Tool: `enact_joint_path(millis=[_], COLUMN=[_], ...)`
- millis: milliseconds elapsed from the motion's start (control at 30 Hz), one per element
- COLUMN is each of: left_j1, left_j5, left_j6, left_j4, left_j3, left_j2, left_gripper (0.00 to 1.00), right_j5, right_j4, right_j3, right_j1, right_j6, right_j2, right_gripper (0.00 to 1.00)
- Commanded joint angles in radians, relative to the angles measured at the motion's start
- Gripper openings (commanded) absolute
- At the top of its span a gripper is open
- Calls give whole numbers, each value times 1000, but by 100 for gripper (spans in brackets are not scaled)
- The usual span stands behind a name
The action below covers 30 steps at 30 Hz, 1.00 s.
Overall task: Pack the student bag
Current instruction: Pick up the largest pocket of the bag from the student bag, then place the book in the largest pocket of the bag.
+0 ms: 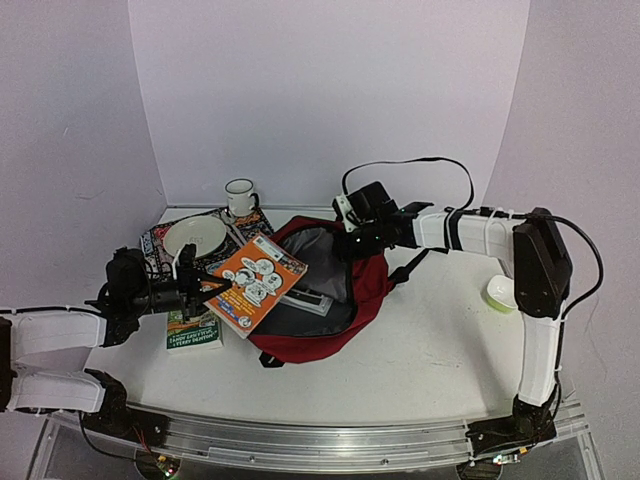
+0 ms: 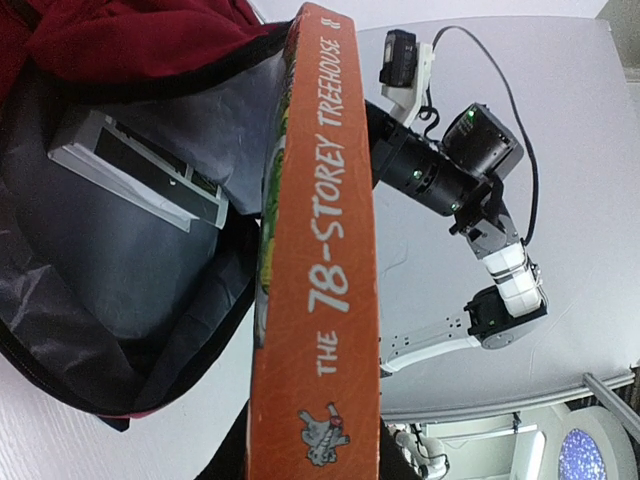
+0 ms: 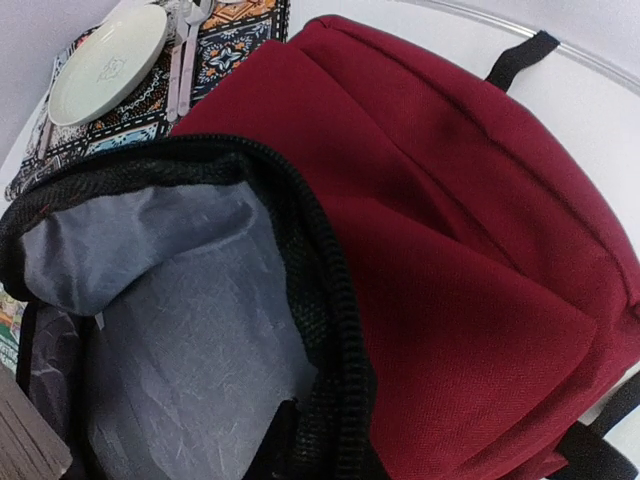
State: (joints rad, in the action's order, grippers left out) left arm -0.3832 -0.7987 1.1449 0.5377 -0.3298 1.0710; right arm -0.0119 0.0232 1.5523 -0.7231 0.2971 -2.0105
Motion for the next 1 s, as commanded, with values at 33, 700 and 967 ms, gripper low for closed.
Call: enact_joint_path(millis=[33,700,967], left_j1=[3,-138,-137], left_j5=[-133,-124,-87], left_j6=[-43,-55,-20], left_j4=[65,63,65], left_j3=[3,-145,-217], left_j2=[-1,230,336], left_gripper=[0,0,0], right_j5=[30,-101,-129], right_j4=[4,237,265], right_j3=[32,-95,-118], right_j1=[4,-11,-33], right_j6=[14,121,131], right_j2=[87,318,329], right_gripper=[0,0,0])
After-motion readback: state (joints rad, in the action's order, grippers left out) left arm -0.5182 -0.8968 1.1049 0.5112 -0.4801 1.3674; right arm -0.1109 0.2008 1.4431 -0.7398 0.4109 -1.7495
